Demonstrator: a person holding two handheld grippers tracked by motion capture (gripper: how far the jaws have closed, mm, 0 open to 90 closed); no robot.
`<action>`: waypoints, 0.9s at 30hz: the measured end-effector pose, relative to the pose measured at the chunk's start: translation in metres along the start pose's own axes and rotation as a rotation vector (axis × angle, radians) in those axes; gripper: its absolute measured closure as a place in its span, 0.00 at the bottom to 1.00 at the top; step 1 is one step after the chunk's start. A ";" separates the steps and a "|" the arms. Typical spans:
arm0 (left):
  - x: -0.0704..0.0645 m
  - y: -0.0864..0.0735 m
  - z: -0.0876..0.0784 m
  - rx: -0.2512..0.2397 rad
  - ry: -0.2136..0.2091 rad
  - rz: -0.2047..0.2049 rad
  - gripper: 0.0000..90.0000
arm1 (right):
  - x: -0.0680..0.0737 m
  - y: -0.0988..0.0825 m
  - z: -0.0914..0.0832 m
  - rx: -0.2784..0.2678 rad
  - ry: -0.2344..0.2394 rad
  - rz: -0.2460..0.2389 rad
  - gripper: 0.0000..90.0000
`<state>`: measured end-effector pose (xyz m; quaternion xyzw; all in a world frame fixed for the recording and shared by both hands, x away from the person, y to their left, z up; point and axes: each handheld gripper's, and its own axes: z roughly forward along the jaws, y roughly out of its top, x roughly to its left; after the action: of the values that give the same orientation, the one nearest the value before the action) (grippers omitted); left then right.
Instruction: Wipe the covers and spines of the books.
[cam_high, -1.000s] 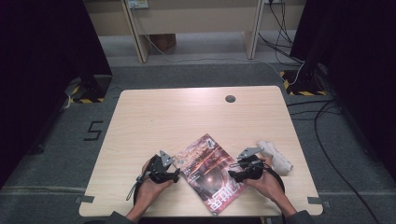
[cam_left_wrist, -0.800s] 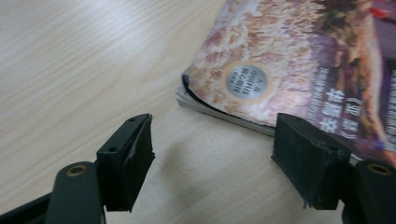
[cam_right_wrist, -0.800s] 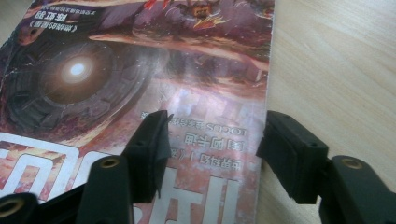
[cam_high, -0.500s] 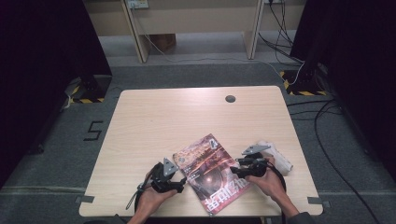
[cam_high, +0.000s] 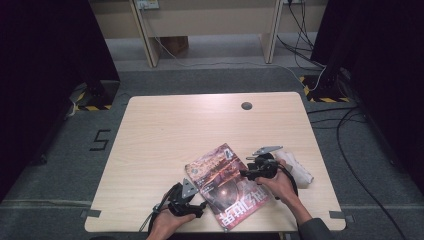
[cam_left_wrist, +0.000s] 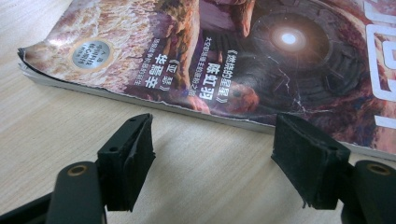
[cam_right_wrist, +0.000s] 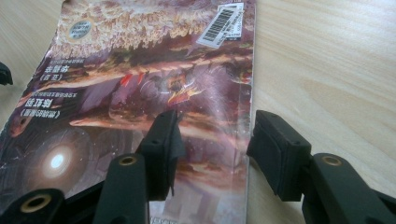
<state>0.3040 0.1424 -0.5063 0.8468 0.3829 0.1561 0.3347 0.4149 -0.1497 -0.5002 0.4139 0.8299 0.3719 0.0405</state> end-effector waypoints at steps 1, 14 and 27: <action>0.000 0.000 0.001 0.006 -0.001 0.007 0.32 | 0.000 0.000 0.001 0.003 0.002 0.005 0.57; -0.001 0.000 0.004 0.006 0.009 0.020 0.31 | -0.010 0.000 0.006 -0.042 0.068 0.156 0.56; -0.003 0.000 0.003 -0.004 0.026 0.044 0.31 | -0.009 0.002 -0.004 -0.046 0.122 0.230 0.60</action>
<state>0.3032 0.1387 -0.5090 0.8524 0.3680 0.1750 0.3278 0.4206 -0.1582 -0.4980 0.4819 0.7691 0.4175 -0.0436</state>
